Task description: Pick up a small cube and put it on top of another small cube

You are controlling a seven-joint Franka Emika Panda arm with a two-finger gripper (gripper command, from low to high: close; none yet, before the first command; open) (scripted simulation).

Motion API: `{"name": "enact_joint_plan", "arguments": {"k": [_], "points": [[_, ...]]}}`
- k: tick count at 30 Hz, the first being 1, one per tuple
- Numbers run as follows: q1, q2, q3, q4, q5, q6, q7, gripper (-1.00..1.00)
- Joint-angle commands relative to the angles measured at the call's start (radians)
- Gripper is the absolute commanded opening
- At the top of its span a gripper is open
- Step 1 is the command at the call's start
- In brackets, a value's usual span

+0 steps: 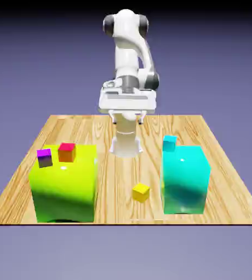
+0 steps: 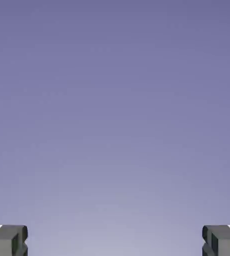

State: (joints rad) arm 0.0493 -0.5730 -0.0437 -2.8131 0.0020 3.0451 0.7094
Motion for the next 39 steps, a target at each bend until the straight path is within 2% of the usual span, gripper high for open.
{"name": "enact_joint_plan", "arguments": {"k": [1,39], "points": [[0.031,-0.002,-0.036,-0.003,0.002,0.007,-0.026,0.0],[1.208,-0.096,-1.413,-0.1,0.064,0.263,-1.023,0.0]]}}
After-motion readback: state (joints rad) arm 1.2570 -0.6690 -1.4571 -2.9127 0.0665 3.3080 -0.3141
